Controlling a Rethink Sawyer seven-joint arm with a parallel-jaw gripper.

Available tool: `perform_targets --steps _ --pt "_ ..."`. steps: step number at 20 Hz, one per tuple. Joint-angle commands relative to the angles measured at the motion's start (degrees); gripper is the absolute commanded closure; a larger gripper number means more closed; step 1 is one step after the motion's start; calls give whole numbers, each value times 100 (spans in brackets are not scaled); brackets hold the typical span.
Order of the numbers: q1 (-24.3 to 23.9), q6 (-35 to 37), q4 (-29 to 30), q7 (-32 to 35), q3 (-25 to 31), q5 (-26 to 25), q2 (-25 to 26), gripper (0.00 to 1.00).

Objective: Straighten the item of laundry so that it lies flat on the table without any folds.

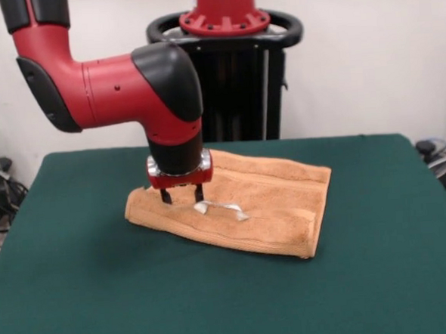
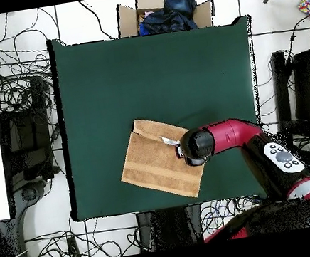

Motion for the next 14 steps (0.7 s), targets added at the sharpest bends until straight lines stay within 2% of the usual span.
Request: perform_targets --steps 1,10,14 --pt "428 -1085 -1394 -302 904 73 664 0" --pt "697 -1015 -1538 2 874 77 524 0" --pt "731 -916 -1613 -87 914 112 524 0"
